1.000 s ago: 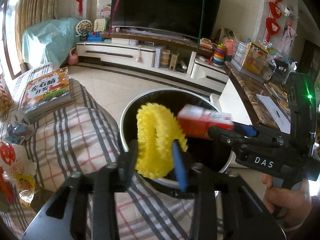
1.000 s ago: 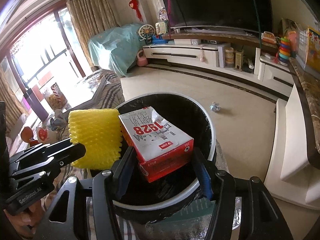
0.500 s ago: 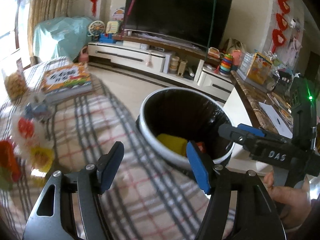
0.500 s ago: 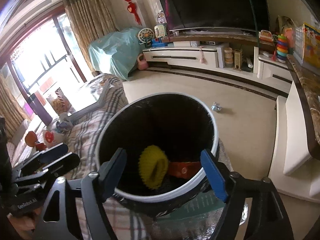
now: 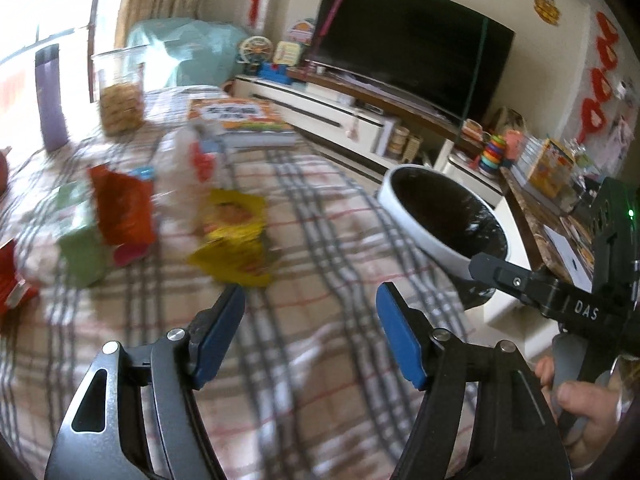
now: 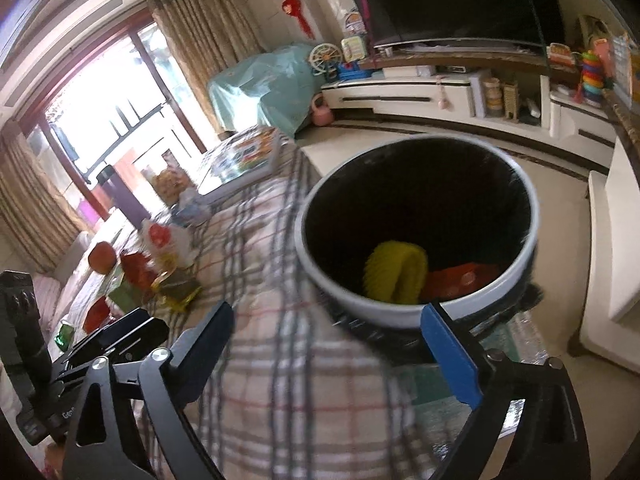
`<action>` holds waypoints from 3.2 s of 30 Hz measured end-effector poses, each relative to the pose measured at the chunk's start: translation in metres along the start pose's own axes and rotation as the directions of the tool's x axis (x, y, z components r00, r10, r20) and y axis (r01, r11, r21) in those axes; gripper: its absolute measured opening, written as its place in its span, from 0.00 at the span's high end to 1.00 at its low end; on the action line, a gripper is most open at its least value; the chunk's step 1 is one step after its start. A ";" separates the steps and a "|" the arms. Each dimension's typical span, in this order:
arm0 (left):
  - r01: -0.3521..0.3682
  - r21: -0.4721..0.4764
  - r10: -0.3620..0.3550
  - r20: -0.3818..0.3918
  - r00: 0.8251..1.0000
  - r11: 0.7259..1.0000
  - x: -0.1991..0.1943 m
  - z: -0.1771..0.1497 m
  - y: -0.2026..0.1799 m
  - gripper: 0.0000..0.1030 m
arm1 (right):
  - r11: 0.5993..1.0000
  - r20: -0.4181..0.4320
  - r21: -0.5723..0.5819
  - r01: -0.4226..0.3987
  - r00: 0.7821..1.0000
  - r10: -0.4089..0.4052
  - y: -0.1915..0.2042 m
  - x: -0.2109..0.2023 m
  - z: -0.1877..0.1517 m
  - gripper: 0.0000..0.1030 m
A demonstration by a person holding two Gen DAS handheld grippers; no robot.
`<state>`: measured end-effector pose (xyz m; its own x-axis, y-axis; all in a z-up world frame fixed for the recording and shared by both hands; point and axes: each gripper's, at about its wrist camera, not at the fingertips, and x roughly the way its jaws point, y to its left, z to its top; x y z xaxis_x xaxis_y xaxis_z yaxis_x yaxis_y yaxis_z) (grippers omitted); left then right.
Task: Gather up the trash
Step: 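Grasp the red chip bag with left tool while right tool grasps yellow wrapper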
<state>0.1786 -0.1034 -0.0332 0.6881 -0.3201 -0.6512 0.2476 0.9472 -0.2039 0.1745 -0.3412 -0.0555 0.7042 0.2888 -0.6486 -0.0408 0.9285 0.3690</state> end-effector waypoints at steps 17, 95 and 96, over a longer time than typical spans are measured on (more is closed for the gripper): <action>-0.116 -0.146 0.121 0.023 0.992 0.982 -0.045 -0.034 0.086 0.25 | 0.988 -0.065 -0.104 -0.117 0.992 0.111 0.087 0.029 -0.034 0.04; -0.299 -0.288 0.303 -0.034 0.953 0.910 -0.041 -0.022 0.205 0.62 | 0.967 -0.127 -0.205 -0.149 0.984 0.125 0.157 0.114 -0.011 0.64; -0.294 -0.285 0.298 -0.033 0.954 0.912 -0.042 -0.023 0.202 0.63 | 0.967 -0.128 -0.210 -0.143 0.985 0.118 0.158 0.112 -0.011 0.77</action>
<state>0.1840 0.1020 -0.0642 0.7080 -0.0228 -0.7059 -0.1708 0.9643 -0.2025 0.2391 -0.1597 -0.0777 0.5976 0.4238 -0.6806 -0.2891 0.9057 0.3101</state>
